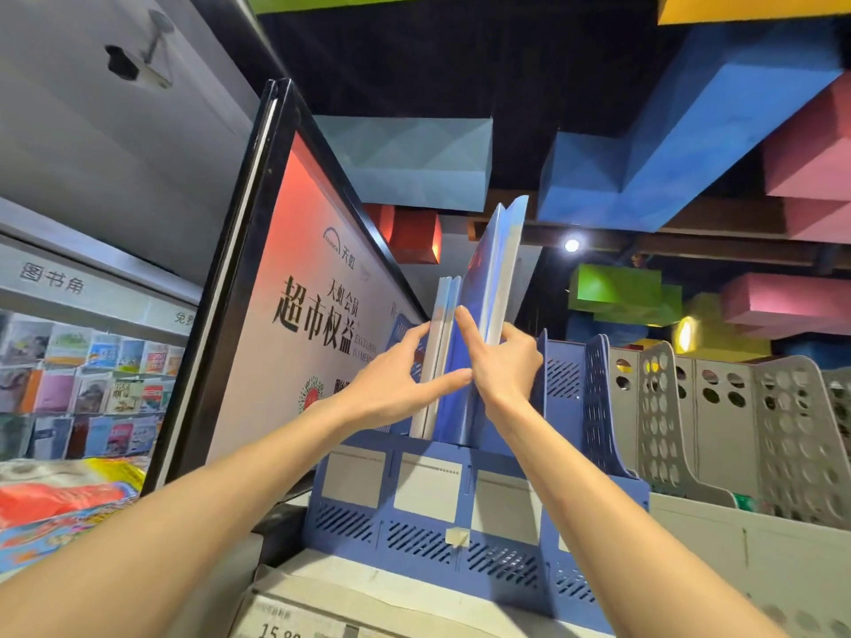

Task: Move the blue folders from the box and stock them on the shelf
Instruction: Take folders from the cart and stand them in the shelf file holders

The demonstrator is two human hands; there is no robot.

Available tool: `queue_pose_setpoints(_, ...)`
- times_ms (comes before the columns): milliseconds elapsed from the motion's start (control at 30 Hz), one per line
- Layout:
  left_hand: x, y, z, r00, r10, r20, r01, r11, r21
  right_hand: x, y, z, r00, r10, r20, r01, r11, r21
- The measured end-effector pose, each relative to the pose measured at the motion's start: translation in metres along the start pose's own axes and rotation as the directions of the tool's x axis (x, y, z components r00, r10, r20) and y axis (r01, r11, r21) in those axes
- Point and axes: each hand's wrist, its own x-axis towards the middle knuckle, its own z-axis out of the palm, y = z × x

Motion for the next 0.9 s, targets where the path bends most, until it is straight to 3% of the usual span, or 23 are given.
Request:
queue_pose_setpoints(167, 0.0, -0.006, 0.002, 0.993, 0.072, 0.089, -0.071, 0.997, -0.01, 0.005, -0.003, -0.01, 0.96, 0.152, 0.235, -0.159, 0.987, 0.014)
queue_pose_setpoints(267, -0.001, -0.008, -0.003, 0.982, 0.14, 0.128, -0.129, 0.987, -0.096, 0.005, -0.002, -0.018, 0.906, 0.176, 0.384, -0.237, 0.964, 0.119)
queue_pose_setpoints(467, -0.003, -0.014, -0.011, 0.98, 0.158, 0.123, -0.14, 0.98, -0.138, -0.001, 0.01, -0.029, 0.801, 0.146, 0.58, -0.267, 0.955, 0.128)
queue_pose_setpoints(900, 0.0, -0.015, 0.001, 0.994, 0.109, 0.007, -0.109, 0.994, -0.014, -0.007, 0.03, -0.044, 0.679, 0.202, 0.706, -0.31, 0.95, 0.027)
